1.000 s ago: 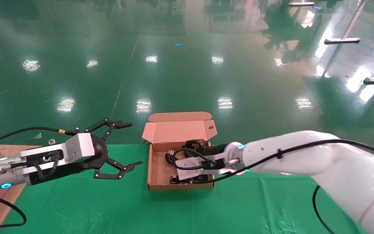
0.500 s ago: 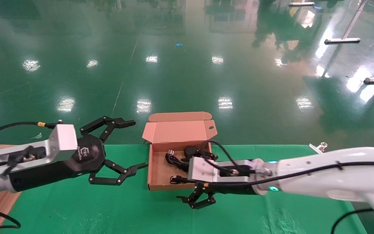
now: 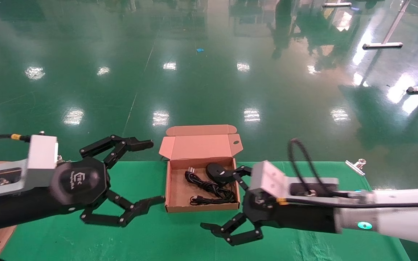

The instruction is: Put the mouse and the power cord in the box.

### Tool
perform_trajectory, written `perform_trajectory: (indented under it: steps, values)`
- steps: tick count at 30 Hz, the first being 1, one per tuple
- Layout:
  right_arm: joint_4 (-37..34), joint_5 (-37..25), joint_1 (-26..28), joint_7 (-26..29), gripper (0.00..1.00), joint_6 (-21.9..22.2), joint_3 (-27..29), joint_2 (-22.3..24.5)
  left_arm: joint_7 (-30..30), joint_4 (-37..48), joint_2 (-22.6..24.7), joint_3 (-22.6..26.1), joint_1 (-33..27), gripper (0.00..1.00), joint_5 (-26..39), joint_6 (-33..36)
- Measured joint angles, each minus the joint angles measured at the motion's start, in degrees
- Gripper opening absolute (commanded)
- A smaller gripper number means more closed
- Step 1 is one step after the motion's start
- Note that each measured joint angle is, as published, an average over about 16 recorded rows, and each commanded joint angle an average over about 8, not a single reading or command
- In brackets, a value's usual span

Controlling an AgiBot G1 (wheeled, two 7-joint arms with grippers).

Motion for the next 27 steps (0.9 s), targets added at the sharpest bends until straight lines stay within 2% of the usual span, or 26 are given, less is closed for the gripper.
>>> perform_trajectory:
  steps: [16,20,27]
  values:
    - [9.6,12.7,-9.3,7.9,1.00,-13.3,16.5,11.6,-18.5,-17.2,-5.3,-7.7,7.0,1.00,-1.3,1.8]
    - [11.7,15.4,-11.3,9.5,1.00,-16.1,20.1,14.1,-21.8,-20.4,-6.3,-9.1,8.3,1.00,-1.5,2.2]
    - [13.5,17.8,-13.1,11.0,1.00,-18.6,23.2,16.2,-24.5,-23.0,-7.1,-10.3,9.3,1.00,-1.7,2.5]
